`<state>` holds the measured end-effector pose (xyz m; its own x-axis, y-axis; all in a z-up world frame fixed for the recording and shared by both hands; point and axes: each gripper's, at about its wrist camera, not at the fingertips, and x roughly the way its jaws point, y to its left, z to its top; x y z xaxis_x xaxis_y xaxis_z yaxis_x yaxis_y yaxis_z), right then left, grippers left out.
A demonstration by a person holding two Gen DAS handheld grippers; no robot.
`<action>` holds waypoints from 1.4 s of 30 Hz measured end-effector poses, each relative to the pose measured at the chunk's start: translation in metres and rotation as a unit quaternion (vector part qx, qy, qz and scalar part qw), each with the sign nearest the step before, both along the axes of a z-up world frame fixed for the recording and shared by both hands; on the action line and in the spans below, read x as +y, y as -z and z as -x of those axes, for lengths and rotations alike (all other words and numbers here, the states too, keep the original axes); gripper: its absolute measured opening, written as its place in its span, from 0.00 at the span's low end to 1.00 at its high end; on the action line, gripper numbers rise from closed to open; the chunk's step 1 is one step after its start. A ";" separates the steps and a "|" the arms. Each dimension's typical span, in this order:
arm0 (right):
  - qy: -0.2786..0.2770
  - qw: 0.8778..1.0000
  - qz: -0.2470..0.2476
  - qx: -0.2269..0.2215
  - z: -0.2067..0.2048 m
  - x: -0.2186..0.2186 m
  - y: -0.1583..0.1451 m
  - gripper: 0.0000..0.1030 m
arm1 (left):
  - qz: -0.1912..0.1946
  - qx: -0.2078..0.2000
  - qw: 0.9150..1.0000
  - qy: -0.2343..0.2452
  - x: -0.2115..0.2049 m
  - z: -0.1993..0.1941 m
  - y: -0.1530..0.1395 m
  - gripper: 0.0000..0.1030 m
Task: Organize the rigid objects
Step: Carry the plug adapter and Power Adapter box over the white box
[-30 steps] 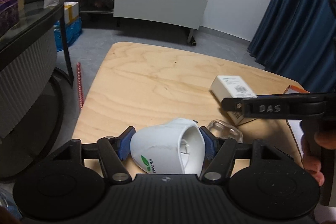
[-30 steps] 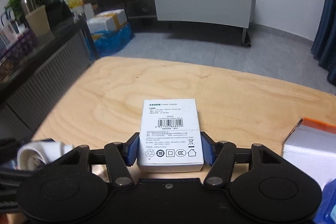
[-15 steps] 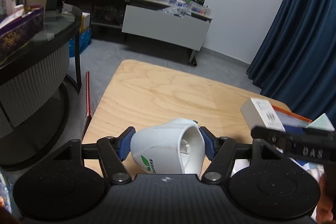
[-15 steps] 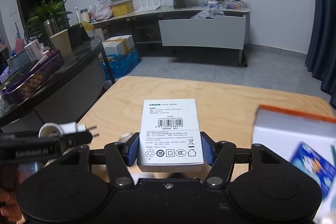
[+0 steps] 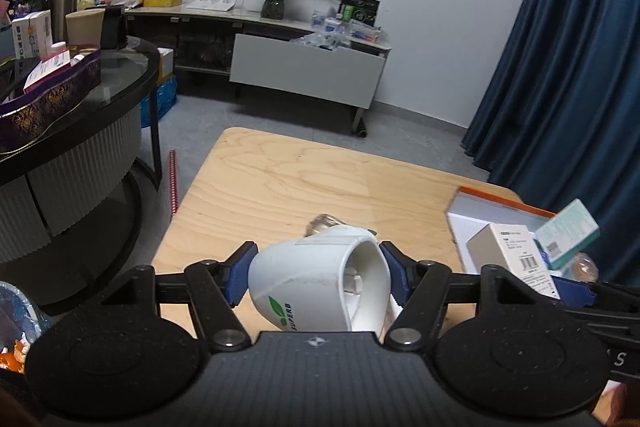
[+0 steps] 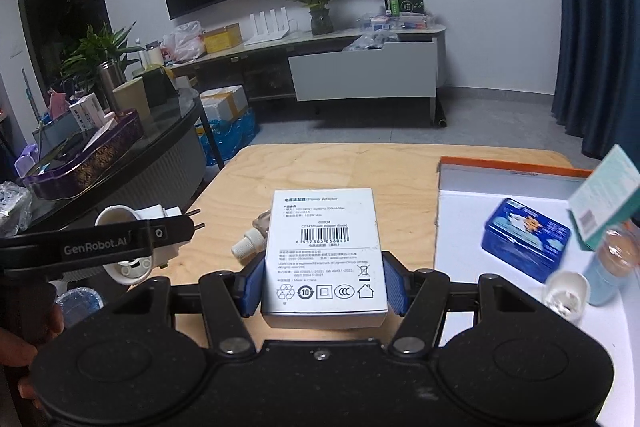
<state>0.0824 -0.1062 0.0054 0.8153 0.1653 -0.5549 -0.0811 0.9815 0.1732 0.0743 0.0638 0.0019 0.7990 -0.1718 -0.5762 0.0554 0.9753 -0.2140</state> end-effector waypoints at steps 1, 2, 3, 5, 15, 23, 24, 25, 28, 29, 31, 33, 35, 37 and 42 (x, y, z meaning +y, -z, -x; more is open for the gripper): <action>0.002 1.000 0.000 -0.002 0.006 -0.002 0.000 0.69 | -0.002 -0.002 1.000 0.003 -0.003 0.003 -0.001 0.64; 0.004 1.000 0.000 -0.004 0.010 -0.003 -0.001 0.69 | -0.003 -0.005 1.000 0.006 -0.005 0.006 -0.002 0.64; 0.007 1.000 -0.001 -0.005 0.014 -0.004 -0.001 0.69 | -0.002 -0.006 1.000 0.007 -0.006 0.009 -0.003 0.64; 0.010 1.000 -0.003 -0.009 0.022 -0.005 -0.002 0.69 | 0.002 -0.007 1.000 0.009 -0.008 0.014 -0.004 0.64; 0.029 0.999 -0.003 -0.022 0.052 -0.021 -0.004 0.69 | 0.011 -0.009 0.999 0.029 -0.024 0.030 -0.003 0.64; 0.048 0.998 -0.004 -0.026 0.073 -0.038 0.001 0.69 | 0.014 -0.007 0.998 0.054 -0.042 0.040 -0.003 0.64; 0.051 0.998 -0.005 -0.028 0.075 -0.041 0.001 0.69 | 0.015 -0.007 0.998 0.057 -0.043 0.040 -0.002 0.64; 0.054 0.998 -0.006 -0.029 0.077 -0.043 0.001 0.69 | 0.016 -0.005 0.998 0.060 -0.045 0.041 -0.002 0.64; 0.064 0.997 -0.007 -0.032 0.082 -0.049 0.001 0.69 | 0.014 -0.006 0.997 0.071 -0.054 0.044 -0.001 0.64; 0.067 0.997 -0.008 -0.033 0.084 -0.052 0.001 0.69 | 0.013 -0.007 0.997 0.075 -0.057 0.044 -0.001 0.64; 0.074 0.997 -0.009 -0.034 0.088 -0.058 0.002 0.69 | 0.015 -0.006 0.996 0.083 -0.061 0.045 -0.002 0.64; 0.080 0.996 -0.009 -0.035 0.091 -0.063 0.002 0.69 | 0.014 -0.006 0.996 0.092 -0.067 0.046 -0.002 0.64; 0.087 0.996 -0.007 -0.036 0.095 -0.068 0.002 0.69 | 0.013 -0.007 0.995 0.100 -0.073 0.048 -0.001 0.64; 0.096 0.995 -0.008 -0.038 0.099 -0.075 0.002 0.69 | 0.014 -0.006 0.994 0.108 -0.080 0.049 -0.001 0.64; 0.118 0.992 -0.007 -0.041 0.108 -0.091 0.004 0.69 | 0.014 -0.007 0.992 0.125 -0.093 0.051 -0.001 0.64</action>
